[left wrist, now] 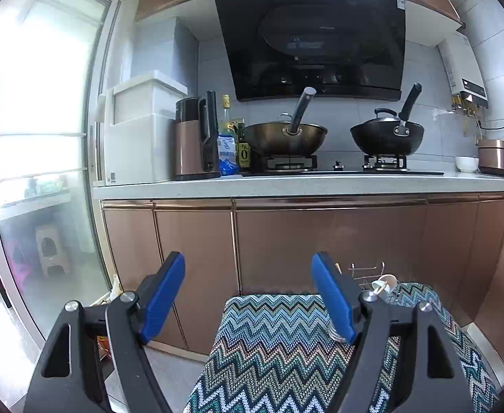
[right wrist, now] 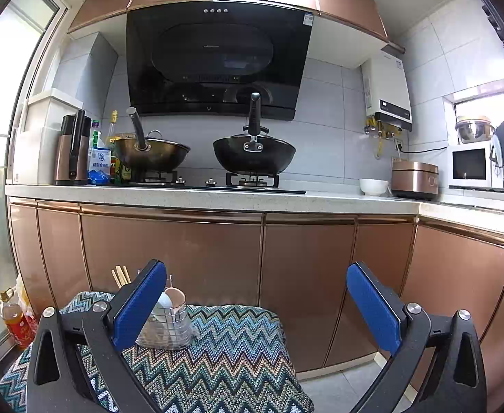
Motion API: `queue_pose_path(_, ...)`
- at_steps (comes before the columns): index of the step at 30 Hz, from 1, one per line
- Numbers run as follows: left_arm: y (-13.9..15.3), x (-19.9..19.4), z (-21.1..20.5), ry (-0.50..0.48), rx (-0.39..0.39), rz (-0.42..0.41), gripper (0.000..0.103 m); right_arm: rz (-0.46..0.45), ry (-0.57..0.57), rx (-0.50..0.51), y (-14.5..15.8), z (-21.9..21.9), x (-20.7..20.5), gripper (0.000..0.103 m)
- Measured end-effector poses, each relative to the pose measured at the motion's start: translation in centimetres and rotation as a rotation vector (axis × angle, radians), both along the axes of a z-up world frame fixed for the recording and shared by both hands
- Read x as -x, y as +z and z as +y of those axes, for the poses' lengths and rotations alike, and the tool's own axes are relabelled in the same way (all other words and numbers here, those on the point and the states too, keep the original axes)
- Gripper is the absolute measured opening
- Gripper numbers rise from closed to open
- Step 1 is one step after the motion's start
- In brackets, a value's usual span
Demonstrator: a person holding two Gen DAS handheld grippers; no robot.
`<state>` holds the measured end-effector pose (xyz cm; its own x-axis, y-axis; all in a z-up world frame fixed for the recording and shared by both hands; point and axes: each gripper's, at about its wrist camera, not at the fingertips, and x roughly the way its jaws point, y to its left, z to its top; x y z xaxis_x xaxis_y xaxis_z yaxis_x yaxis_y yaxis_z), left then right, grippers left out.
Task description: Organize utensils
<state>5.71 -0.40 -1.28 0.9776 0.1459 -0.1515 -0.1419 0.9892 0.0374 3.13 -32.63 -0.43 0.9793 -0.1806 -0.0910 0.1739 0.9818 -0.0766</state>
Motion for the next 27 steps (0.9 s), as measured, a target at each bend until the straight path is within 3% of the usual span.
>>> queue_pose_path(27, 0.13, 0.28, -0.34, -0.009, -0.003, -0.006, 0.075, 0.008, -0.001, 0.005, 0.15, 0.41, -0.18, 0.103)
